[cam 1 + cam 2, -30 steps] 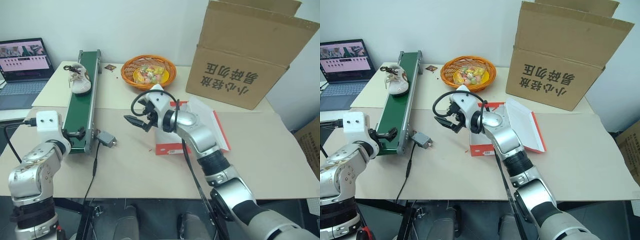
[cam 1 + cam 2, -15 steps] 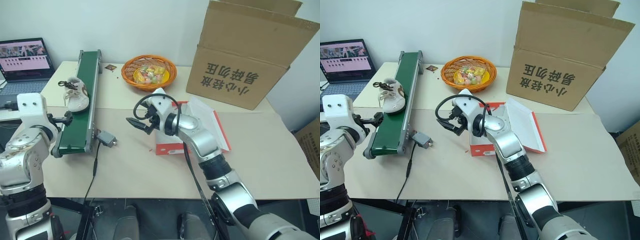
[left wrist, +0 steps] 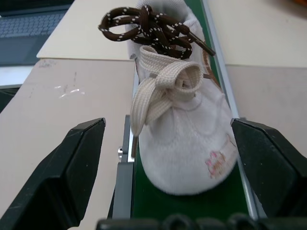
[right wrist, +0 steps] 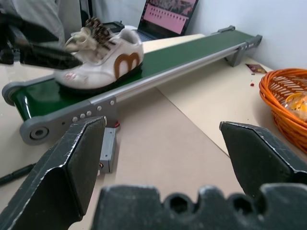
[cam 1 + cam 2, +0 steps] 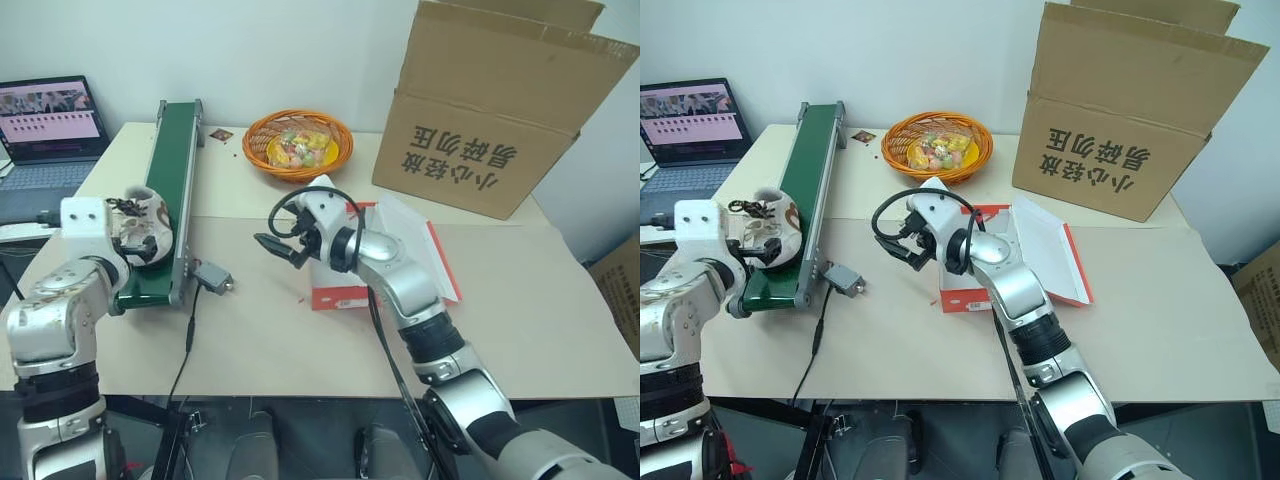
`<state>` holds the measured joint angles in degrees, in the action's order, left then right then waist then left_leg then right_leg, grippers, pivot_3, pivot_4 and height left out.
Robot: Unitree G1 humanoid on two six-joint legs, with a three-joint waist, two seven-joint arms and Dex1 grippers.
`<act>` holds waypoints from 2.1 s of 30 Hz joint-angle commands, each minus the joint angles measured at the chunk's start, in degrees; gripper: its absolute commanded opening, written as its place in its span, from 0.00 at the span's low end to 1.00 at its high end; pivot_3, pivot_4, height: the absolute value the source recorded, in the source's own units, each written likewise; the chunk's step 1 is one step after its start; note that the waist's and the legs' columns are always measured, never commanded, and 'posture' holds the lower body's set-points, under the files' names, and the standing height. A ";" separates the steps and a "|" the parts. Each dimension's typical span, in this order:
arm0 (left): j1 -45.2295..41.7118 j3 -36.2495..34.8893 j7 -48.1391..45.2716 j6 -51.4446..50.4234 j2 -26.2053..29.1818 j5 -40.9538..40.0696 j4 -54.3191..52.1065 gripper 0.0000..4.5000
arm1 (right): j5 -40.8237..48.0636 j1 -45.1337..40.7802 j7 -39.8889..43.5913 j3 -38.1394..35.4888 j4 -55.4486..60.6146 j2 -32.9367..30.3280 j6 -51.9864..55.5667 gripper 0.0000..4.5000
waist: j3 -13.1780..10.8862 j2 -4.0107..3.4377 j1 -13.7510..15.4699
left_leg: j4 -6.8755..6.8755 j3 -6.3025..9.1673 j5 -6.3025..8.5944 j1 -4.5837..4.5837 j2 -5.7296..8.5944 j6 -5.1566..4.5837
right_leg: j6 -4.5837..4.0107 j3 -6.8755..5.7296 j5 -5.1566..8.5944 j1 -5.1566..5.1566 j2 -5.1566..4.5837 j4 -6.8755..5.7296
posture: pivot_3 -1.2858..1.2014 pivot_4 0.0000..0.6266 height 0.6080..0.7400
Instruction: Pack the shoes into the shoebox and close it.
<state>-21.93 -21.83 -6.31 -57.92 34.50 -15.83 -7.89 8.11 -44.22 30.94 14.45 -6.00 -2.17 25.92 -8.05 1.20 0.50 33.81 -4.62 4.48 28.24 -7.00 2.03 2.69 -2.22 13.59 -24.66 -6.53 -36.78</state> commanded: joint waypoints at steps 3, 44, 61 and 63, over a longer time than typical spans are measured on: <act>2.50 1.09 0.79 0.22 -5.34 0.23 2.76 1.00 | 3.87 -1.33 -1.24 -4.24 6.95 1.70 1.53 1.00 | 0.00 0.00 0.07 | 0.01 0.00 0.00 -0.03 0.00 0.00 | 0.00 0.01 0.00 0.05 -0.01 0.00 | 0.52 0.24 0.91; -0.18 3.36 0.98 6.95 -7.78 3.06 -2.64 0.00 | 7.64 -4.09 -5.26 -7.81 10.08 0.19 3.78 1.00 | 0.01 -0.12 2.01 | -0.16 0.00 0.01 -0.12 0.03 0.00 | -0.16 -0.14 0.10 0.18 -0.13 0.03 | 0.52 0.24 0.91; -4.23 11.43 2.77 20.31 -16.78 8.19 -10.58 0.00 | 21.06 -6.58 -10.83 -19.10 1.80 7.76 20.01 1.00 | -0.11 0.09 1.67 | 0.04 -0.01 0.00 0.31 0.03 0.00 | -0.13 -0.12 0.01 -0.06 -0.11 0.12 | 0.52 0.24 0.91; -4.70 12.40 2.65 21.52 -17.87 8.32 -10.35 0.00 | 25.61 -8.34 -12.35 -22.95 -2.58 9.59 25.67 1.00 | -0.11 0.09 1.41 | 0.04 0.02 -0.01 0.31 0.02 -0.02 | 0.15 -0.07 -0.14 0.12 -0.03 0.06 | 0.52 0.24 0.91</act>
<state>-25.56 -9.49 -3.56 -38.90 16.89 -7.39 -16.06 28.57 -49.64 19.91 -4.10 -6.65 5.01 46.85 -8.16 1.28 1.91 33.85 -4.58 4.46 28.52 -6.99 2.00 2.86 -2.28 13.45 -24.49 -6.53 -36.73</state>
